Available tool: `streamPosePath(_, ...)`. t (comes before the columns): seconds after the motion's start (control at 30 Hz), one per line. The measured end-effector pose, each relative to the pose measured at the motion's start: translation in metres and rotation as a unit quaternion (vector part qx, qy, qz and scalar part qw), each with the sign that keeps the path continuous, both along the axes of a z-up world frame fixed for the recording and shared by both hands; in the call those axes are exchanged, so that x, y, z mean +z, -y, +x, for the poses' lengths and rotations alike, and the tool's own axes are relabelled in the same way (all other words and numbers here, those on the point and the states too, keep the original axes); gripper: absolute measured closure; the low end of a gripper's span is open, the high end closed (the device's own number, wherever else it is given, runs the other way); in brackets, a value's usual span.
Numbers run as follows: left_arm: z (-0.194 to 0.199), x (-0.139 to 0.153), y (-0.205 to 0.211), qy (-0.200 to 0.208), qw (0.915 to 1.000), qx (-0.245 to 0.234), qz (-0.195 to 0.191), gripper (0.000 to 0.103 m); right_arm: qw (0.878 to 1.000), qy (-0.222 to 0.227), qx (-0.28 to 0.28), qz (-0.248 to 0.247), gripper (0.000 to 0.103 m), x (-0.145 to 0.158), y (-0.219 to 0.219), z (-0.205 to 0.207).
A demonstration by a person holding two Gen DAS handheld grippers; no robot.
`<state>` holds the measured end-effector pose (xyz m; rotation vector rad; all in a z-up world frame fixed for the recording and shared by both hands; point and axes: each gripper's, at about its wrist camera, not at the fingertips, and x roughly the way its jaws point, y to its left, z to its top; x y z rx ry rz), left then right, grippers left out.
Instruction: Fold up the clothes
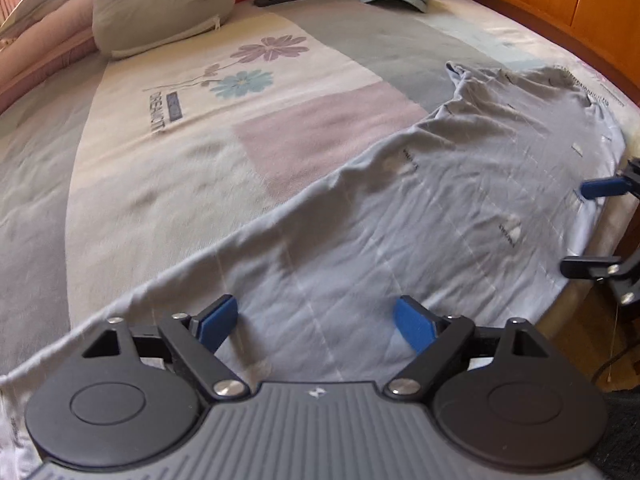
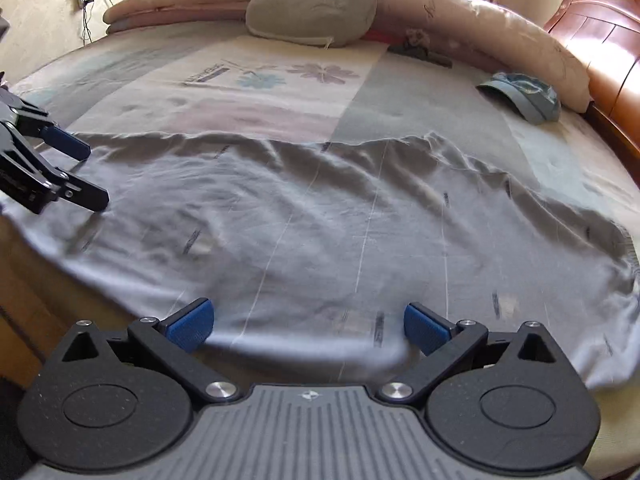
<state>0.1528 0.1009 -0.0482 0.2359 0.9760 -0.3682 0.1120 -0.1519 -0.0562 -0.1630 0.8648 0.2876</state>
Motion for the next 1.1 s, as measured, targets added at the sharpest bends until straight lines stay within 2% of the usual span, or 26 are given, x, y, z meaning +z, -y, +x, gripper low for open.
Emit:
streamPosePath(0.1, 0.001, 0.005, -0.003, 0.002, 0.9999, -0.004, -0.014, 0.015, 1.000, -0.002, -0.018, 0.001, 0.000, 0.008, 0.009, -0.005)
streamPosePath(0.3, 0.015, 0.012, 0.006, 0.008, 0.9997, -0.015, -0.019, 0.015, 0.993, 0.058, -0.086, -0.054, 0.000, 0.023, 0.045, 0.012)
streamPosePath(0.4, 0.020, 0.013, 0.013, 0.007, 0.9996, -0.023, -0.018, 0.015, 0.989, 0.024, -0.143, -0.037, 0.000, 0.004, 0.084, 0.024)
streamPosePath(0.5, 0.020, 0.012, 0.021, 0.005, 0.9996, -0.027, -0.009, 0.015, 0.984, 0.007, -0.179, 0.026, 0.000, -0.007, 0.114, 0.015)
streamPosePath(0.67, 0.022, 0.016, 0.033, 0.001, 0.9999, 0.011, -0.001, 0.015, 0.984, -0.008, -0.173, 0.029, 0.000, -0.002, 0.122, -0.002)
streamPosePath(0.73, 0.022, 0.023, 0.043, 0.009, 0.9998, 0.019, 0.004, 0.015, 0.987, 0.016, -0.161, 0.021, 0.000, 0.009, 0.126, 0.004)
streamPosePath(0.9, 0.024, 0.020, 0.068, -0.005, 0.9993, 0.035, -0.011, 0.015, 0.989, 0.066, -0.128, 0.013, 0.000, 0.026, 0.154, 0.050)
streamPosePath(1.0, 0.025, 0.015, 0.083, -0.018, 0.9986, 0.046, -0.021, 0.015, 0.990, 0.072, -0.121, 0.017, 0.000, 0.020, 0.166, 0.082)
streamPosePath(1.1, 0.018, 0.004, 0.089, -0.035, 0.9974, 0.062, -0.009, 0.015, 0.990, 0.070, -0.117, 0.037, 0.000, 0.011, 0.174, 0.102)
